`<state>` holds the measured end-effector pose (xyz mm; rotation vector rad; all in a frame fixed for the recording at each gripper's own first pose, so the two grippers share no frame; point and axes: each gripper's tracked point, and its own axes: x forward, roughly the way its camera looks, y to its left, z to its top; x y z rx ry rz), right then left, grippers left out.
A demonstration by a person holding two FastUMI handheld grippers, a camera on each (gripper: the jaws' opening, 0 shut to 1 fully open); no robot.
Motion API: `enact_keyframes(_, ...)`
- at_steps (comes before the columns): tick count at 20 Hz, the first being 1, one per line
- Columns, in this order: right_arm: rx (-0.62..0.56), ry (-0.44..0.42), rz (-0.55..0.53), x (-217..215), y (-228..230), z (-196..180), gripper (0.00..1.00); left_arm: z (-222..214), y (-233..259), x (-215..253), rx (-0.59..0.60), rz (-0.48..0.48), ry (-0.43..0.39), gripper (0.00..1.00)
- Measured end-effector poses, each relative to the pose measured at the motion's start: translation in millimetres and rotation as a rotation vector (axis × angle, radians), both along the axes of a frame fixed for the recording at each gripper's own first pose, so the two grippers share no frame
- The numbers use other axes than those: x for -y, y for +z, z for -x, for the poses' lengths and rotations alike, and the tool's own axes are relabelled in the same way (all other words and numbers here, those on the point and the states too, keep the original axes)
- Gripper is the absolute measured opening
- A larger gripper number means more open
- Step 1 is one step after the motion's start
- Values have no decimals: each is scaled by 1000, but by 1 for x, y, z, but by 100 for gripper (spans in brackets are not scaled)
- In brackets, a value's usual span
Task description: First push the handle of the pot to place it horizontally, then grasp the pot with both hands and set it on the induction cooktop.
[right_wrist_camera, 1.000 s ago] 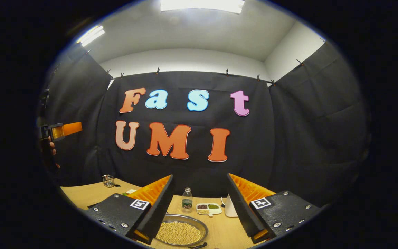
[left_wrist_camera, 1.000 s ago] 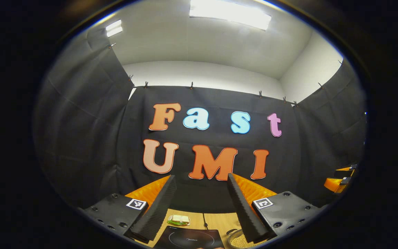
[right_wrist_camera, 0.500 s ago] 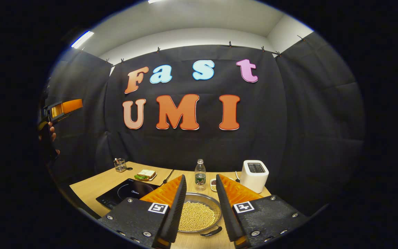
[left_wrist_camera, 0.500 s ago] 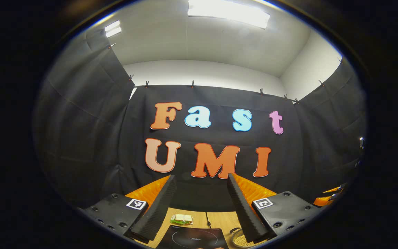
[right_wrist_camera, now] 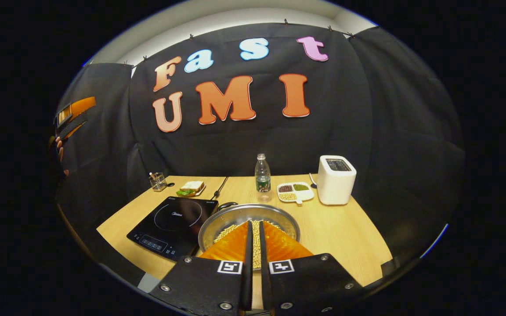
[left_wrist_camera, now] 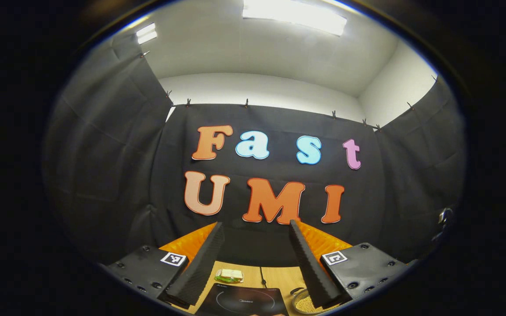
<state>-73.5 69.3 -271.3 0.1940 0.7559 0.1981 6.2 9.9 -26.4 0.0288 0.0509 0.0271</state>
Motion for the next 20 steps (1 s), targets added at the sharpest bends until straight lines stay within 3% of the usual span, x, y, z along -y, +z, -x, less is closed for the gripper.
enact_keyframes(5, -146, -14, -25, -4, -37, 19, 0, -1, 1, 4, 8, 12, -12, 98)
enact_keyframes(20, -577, -8, -201, -53, -114, 84, 0, -13, -22, -25, -20, 39, 52, 96)
